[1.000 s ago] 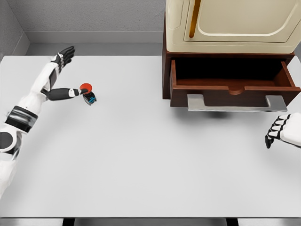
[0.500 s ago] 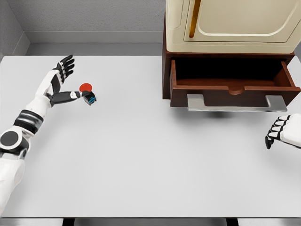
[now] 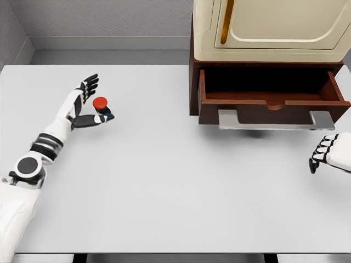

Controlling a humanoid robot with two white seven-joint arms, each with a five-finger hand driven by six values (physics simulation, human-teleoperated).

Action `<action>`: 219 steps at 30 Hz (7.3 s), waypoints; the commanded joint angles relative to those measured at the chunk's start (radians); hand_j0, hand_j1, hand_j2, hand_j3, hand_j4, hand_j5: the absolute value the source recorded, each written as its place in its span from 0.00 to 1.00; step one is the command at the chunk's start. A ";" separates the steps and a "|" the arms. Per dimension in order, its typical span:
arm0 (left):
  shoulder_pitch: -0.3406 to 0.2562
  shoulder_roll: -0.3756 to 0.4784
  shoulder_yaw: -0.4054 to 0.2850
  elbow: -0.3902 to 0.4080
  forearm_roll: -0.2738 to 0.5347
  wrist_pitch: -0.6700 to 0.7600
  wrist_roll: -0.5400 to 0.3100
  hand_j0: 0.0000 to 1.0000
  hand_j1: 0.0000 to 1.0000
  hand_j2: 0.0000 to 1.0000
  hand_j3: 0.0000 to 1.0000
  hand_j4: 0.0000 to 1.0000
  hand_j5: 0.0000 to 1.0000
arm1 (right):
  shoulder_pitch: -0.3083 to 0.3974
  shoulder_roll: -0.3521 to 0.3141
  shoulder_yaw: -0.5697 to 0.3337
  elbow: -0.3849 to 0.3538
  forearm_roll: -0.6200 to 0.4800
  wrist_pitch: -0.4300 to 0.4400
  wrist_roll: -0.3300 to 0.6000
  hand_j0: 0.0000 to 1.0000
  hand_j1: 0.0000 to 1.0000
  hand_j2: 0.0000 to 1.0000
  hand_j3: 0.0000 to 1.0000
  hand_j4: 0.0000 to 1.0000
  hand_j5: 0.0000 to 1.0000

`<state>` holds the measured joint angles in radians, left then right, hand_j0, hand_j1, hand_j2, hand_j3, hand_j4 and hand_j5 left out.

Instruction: Put the switch into the drawer with left arm, and close the drawer with right arm

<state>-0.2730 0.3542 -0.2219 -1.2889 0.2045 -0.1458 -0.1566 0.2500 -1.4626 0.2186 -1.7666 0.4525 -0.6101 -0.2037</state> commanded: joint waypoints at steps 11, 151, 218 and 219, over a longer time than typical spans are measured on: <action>-0.055 -0.040 0.003 0.135 -0.013 -0.003 0.000 1.00 1.00 1.00 1.00 1.00 1.00 | 0.000 -0.002 -0.001 0.001 -0.006 -0.001 0.000 0.35 0.35 0.35 0.35 0.35 0.35; -0.201 -0.169 -0.243 -0.464 -0.721 -0.075 -0.074 0.33 0.33 0.33 0.33 0.33 0.33 | -0.002 -0.005 0.001 0.001 -0.003 -0.001 0.000 0.35 0.35 0.35 0.35 0.35 0.35; -0.333 -0.354 -0.353 -0.219 -1.074 -0.049 -0.064 0.72 0.72 0.72 0.72 0.72 0.72 | -0.005 -0.002 0.001 0.001 -0.003 -0.001 0.000 0.34 0.34 0.34 0.34 0.34 0.34; -0.333 -0.354 -0.353 -0.220 -1.079 -0.047 -0.064 0.75 0.75 0.75 0.75 0.75 0.75 | -0.005 -0.002 0.001 0.001 -0.003 -0.001 0.000 0.34 0.34 0.34 0.34 0.34 0.34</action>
<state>-0.6044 0.0000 -0.5741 -1.5081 -0.8719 -0.1946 -0.2216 0.2454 -1.4624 0.2201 -1.7655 0.4556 -0.6101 -0.2037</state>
